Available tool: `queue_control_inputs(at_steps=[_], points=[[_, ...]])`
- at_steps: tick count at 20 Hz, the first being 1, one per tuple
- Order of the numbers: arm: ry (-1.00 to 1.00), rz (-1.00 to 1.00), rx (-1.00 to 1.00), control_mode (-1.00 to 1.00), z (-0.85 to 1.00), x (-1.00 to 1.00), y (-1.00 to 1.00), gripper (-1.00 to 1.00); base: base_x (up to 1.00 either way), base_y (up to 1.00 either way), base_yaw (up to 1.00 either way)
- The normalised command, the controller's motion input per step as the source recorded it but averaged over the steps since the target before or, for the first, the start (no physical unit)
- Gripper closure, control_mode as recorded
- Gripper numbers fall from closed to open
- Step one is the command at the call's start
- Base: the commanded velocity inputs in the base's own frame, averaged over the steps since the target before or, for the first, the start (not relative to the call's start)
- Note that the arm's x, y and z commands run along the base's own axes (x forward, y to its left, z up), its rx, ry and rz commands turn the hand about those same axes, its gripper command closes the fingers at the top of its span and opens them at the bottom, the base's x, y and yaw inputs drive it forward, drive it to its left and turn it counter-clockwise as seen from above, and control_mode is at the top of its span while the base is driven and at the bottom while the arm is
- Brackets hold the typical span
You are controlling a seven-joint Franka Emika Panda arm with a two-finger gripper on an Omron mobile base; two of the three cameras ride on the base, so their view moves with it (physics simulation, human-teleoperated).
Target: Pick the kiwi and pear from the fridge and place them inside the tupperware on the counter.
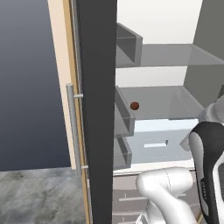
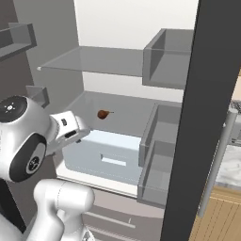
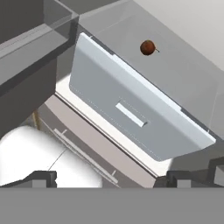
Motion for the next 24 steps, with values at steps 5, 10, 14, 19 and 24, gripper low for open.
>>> queue_control_inputs(at_steps=[5, 10, 14, 19, 24], points=[[0.0, -0.1, 0.02, -1.0, -0.19, 0.77, 0.0, -1.0, 0.0, 0.0, 0.0], [-0.05, -0.07, 0.08, -1.0, -0.12, 0.67, 0.0, -1.0, 0.0, 0.0, 0.0], [-0.04, -0.05, 0.17, -1.0, -0.09, 0.6, 0.0, -1.0, 0.0, 0.0, 0.0], [0.0, -0.08, 0.25, -1.0, -0.11, 0.45, 0.0, -1.0, 0.0, 0.0, 0.0], [0.0, -0.11, 0.17, -1.0, -0.17, 0.44, 0.04, -1.0, 0.0, 0.0, 0.0]])
